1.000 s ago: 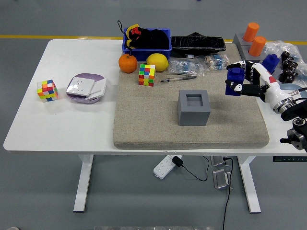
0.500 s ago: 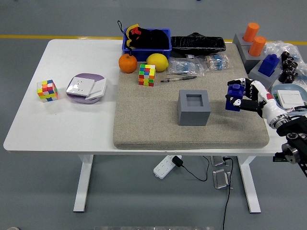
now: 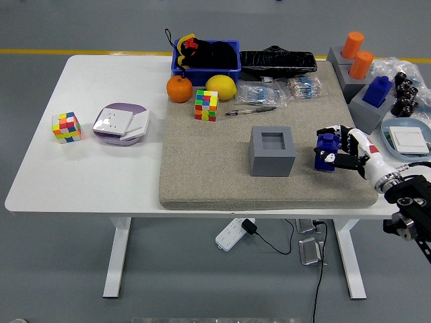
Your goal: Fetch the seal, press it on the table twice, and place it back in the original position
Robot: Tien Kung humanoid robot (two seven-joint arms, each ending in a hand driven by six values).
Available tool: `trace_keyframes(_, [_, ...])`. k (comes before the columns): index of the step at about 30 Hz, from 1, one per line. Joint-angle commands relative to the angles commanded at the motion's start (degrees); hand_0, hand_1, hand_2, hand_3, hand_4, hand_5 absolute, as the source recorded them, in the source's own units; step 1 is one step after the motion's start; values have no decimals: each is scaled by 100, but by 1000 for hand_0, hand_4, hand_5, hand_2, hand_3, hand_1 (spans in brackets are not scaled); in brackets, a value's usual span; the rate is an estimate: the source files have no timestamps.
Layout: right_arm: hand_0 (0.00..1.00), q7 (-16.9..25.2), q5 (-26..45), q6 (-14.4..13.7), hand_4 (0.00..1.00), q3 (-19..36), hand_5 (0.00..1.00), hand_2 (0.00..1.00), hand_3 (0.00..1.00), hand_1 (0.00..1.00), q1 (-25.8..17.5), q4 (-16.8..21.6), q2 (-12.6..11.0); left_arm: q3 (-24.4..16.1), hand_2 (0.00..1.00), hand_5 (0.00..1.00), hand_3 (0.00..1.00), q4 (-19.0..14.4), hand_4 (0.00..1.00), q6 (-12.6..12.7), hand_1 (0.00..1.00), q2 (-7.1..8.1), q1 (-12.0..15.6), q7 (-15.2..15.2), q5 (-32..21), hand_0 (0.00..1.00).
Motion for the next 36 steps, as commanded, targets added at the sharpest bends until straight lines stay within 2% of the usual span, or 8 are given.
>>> trace_keyframes(11, [691,-23,35,-3,618,-65,2,548,569,546,-15,14,-24,-16,786,422,824,-1,753,-1,815,-5,-13,-3,1,824])
trace_keyframes(14, [691,-32,17,-15,617,-32,2,548,566,545,-12,159,-57,-22,787,422,824,0,754,-1,815,-4,-14,-4,0,824])
trace_keyframes(27, [693,-127,-34,-41,616,176,2,546,565,544,248,1243,-228,-50,787,422,824,7,753,0,815,3,-9,-14,-10,824])
trace_keyframes(31, [694,-175,22,-17,616,123,2,546,565,543,385,1513,-161,-50,787,422,824,8,753,1,815,4,-15,-19,-18,824])
trace_keyframes(36, [694,-232,91,31,616,-48,2,546,565,543,563,1635,8,-46,787,422,824,3,753,3,815,2,-29,-28,-17,824])
